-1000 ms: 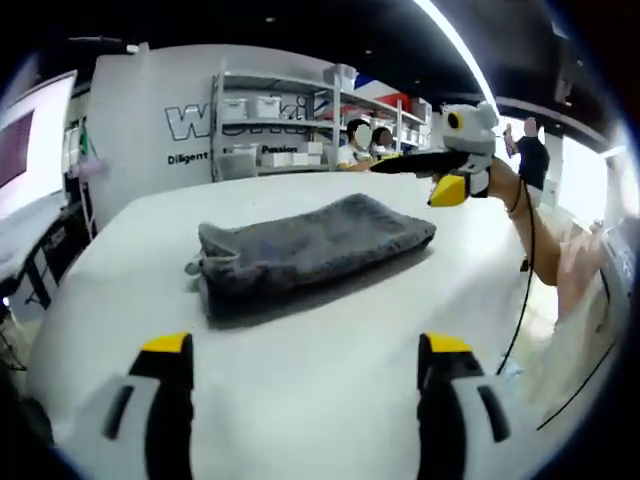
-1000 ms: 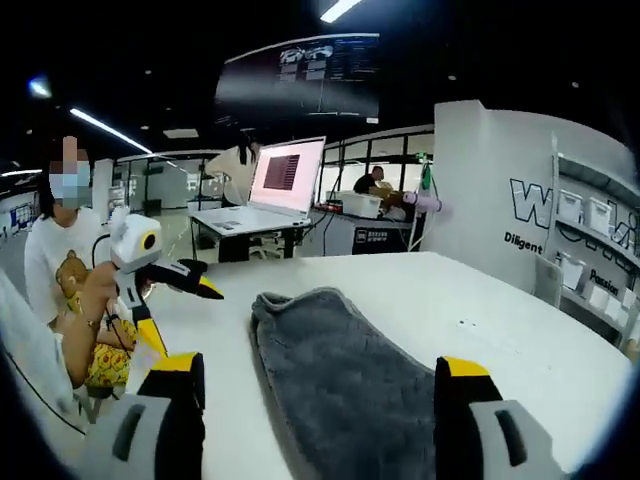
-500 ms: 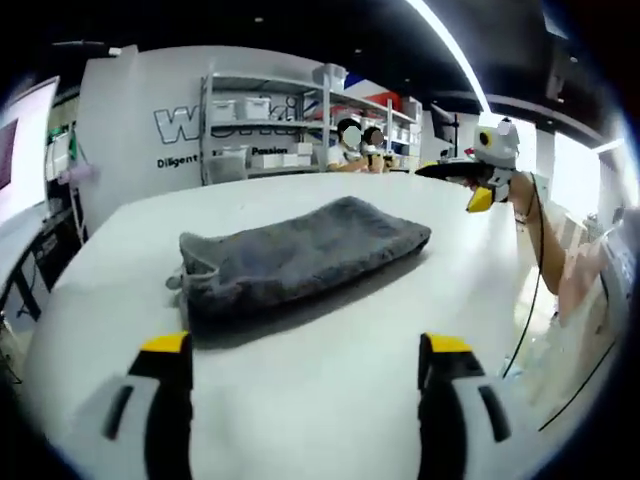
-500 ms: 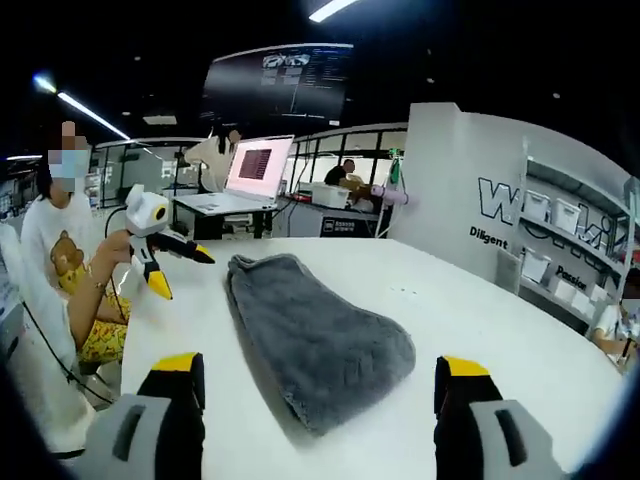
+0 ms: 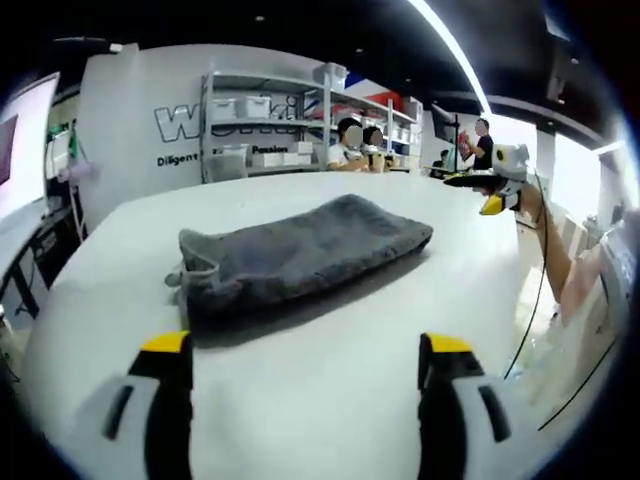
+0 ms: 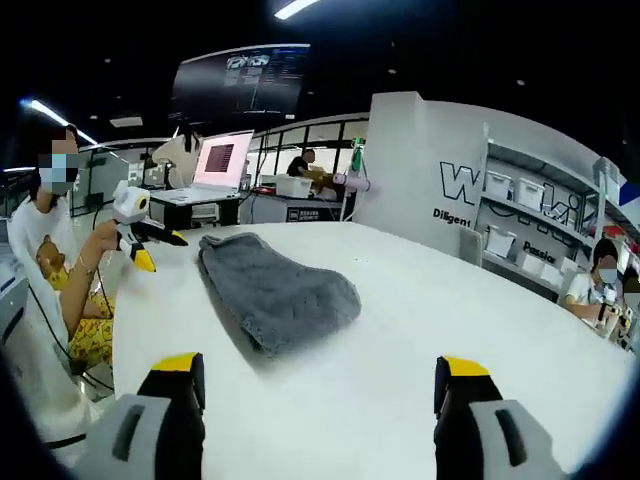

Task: Fold the towel on the table until its edges align and the towel forms a compact rectangular stack.

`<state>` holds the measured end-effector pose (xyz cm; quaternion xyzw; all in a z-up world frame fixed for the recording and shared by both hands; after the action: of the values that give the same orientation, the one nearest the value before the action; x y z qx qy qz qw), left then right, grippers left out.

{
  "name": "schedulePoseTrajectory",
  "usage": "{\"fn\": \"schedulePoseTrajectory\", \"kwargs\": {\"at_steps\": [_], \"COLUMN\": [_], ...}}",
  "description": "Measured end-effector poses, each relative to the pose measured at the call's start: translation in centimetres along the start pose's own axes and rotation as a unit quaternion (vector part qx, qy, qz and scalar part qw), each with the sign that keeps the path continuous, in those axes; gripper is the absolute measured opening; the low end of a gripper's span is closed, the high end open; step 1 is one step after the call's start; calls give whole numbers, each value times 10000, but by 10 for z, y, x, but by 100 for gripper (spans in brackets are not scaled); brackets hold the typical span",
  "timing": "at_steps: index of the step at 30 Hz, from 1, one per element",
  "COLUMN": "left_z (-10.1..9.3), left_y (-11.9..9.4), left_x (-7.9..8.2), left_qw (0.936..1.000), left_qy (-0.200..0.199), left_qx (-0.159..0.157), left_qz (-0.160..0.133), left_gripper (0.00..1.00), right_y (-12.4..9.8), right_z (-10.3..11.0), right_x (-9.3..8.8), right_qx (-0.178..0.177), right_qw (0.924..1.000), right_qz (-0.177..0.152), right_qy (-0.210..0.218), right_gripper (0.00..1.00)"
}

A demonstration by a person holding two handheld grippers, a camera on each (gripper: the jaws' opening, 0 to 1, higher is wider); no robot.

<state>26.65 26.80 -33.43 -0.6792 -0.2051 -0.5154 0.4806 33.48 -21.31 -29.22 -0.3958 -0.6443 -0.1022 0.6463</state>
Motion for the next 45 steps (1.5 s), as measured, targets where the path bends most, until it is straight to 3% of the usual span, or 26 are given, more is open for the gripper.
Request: {"fn": "schedulePoseTrajectory", "kwargs": {"at_steps": [12,45], "left_z": [1,-1], "left_y": [1,4], "left_x": [0,14], "left_qw": [10000,9999], "left_qy": [-9,148], "left_qx": [18,-20], "left_qz": [28,27], "left_gripper": [99,99], "right_y": [-26,-29], "right_z": [-10,-14], "right_x": [-37,-48], "right_qx": [-353,-437], "right_qw": [9986,9975], "right_qz": [181,152], "right_qy": [349,525], "right_gripper": [100,100]}}
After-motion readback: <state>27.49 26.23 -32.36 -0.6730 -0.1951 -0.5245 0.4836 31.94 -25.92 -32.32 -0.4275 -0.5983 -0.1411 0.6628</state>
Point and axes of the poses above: the point that each gripper's makers call its tool centre point, and the gripper's own axes: y roughly forward along the fingers, z roughly to its left, x roughly out of its top, the point moved 10 cm from there along -y, roughly backward along the fingers, and after that the axes turned 2 degrees about z, right-handed, at the moved point
